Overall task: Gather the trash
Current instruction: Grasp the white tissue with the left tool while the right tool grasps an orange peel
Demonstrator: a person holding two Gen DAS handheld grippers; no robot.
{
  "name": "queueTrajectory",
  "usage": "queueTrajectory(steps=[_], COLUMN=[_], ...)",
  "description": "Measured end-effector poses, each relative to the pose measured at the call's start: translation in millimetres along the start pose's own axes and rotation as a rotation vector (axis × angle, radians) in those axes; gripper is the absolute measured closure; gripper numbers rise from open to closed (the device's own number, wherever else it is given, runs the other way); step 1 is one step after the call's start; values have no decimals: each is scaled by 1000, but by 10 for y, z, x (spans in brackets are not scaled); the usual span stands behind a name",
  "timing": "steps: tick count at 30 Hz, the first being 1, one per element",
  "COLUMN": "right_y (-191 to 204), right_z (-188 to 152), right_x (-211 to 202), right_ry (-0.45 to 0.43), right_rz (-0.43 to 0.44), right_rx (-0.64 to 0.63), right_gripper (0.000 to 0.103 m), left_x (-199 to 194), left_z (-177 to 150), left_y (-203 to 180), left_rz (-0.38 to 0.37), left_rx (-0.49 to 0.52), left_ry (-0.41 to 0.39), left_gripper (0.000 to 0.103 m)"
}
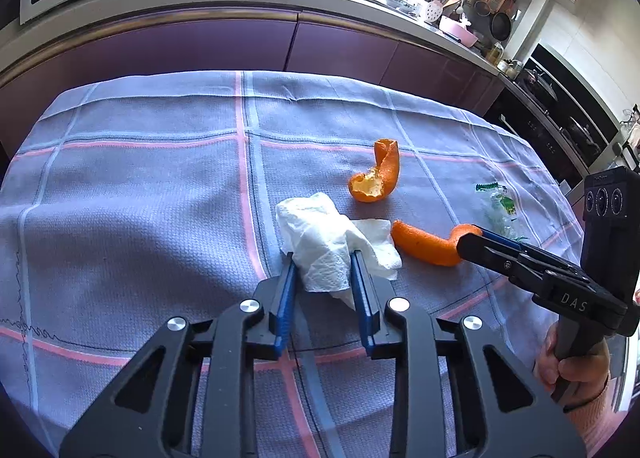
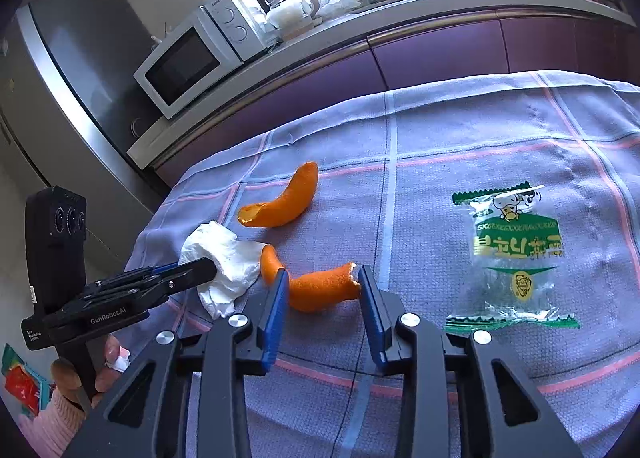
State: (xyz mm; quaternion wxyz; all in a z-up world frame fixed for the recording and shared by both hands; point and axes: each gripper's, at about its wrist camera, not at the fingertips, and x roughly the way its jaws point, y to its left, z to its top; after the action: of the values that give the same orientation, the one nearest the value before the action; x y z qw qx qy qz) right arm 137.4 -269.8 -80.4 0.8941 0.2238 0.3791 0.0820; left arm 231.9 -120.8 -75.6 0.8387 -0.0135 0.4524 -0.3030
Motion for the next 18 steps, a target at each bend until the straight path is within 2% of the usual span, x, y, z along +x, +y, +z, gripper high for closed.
queueTrajectory(steps=[5, 18], right_y=[16, 118], right_z=[-13, -91], right_x=[-49, -194], right_ry=[-12, -36], right_rz=[22, 126], right_rx=[-1, 29], right_gripper=[78, 81], left_x=[-135, -731], left_z=[-68, -370], left_y=[14, 142], left_rz=[-16, -11], left_rx=[-11, -37], left_ry=[-22, -103], left_gripper=[80, 81])
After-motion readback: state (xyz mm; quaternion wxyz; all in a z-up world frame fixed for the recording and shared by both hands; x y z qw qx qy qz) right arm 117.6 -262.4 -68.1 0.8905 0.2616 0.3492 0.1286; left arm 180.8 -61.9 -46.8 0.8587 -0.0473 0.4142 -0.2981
